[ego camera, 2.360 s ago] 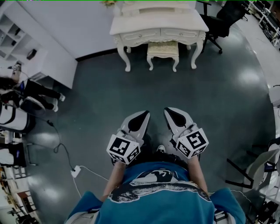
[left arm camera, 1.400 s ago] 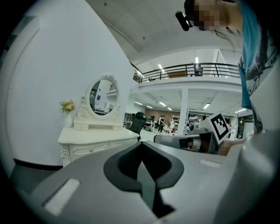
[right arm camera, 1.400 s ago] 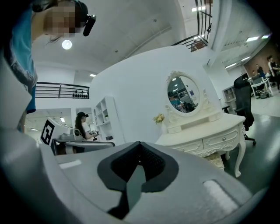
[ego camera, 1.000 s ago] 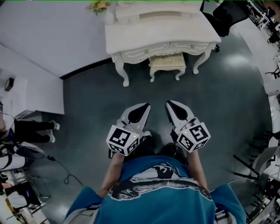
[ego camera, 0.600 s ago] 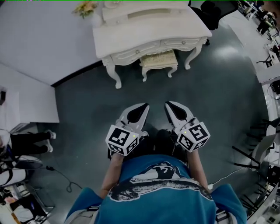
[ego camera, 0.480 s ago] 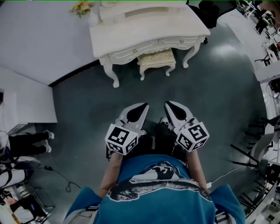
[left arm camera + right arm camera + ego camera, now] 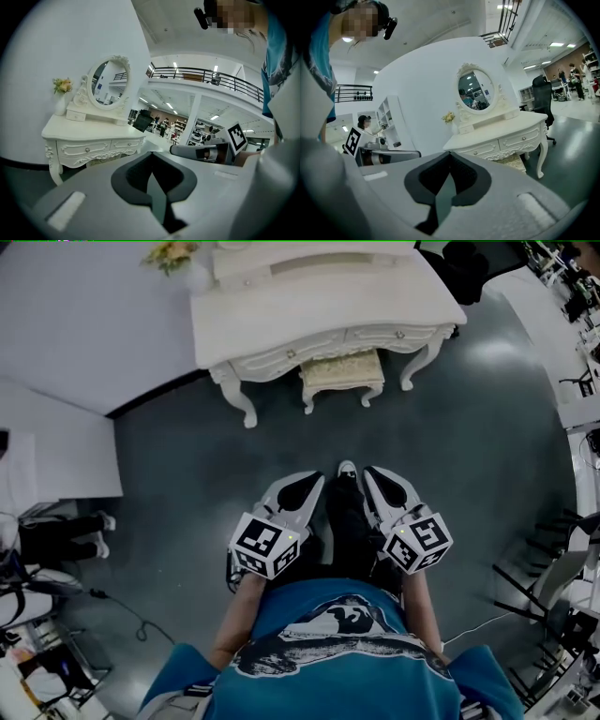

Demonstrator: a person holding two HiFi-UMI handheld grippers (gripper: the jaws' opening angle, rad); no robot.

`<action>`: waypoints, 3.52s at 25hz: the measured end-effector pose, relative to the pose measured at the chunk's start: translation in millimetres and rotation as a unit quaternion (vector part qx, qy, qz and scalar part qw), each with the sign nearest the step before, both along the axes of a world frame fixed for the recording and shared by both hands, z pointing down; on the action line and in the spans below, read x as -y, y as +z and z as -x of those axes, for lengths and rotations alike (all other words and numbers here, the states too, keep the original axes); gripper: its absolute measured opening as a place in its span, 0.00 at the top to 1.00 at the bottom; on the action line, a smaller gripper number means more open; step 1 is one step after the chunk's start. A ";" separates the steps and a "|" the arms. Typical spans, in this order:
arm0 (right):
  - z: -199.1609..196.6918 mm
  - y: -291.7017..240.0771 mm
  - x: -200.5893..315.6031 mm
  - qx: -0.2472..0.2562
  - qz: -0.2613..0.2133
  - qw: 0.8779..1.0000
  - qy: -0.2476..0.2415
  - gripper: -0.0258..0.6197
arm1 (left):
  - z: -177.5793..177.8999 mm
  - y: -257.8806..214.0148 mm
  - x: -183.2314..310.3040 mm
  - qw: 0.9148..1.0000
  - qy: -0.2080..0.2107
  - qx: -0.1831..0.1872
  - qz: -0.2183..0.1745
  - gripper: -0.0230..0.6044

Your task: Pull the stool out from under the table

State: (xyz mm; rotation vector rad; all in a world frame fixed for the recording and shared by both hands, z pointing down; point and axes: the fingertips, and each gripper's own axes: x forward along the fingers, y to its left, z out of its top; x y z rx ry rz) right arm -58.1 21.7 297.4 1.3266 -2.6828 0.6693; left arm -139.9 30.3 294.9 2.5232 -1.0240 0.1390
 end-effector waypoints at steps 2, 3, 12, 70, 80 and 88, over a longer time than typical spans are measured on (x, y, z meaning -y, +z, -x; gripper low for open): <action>-9.6 7.1 23.8 0.004 0.007 1.000 -0.004 0.96 | -5.2 3.7 20.8 1.000 -0.010 0.001 0.005 0.94; -15.4 10.5 36.6 0.004 0.010 1.000 -0.006 0.96 | -9.2 5.3 32.0 1.000 -0.012 0.002 0.007 0.94; -75.7 66.8 159.5 -0.014 0.065 0.997 -0.042 0.96 | -69.4 51.9 137.7 0.998 0.008 0.044 0.046 0.90; -232.5 500.3 471.4 0.096 0.297 0.950 0.027 0.37 | -11.1 499.2 424.9 0.914 -0.249 -0.111 0.300 0.39; -224.4 500.9 473.8 0.129 0.303 0.944 0.014 0.36 | -11.7 506.0 437.0 0.912 -0.244 -0.129 0.302 0.35; -231.9 499.5 469.0 0.122 0.302 0.945 0.030 0.39 | -19.8 503.8 434.9 0.912 -0.238 -0.129 0.307 0.36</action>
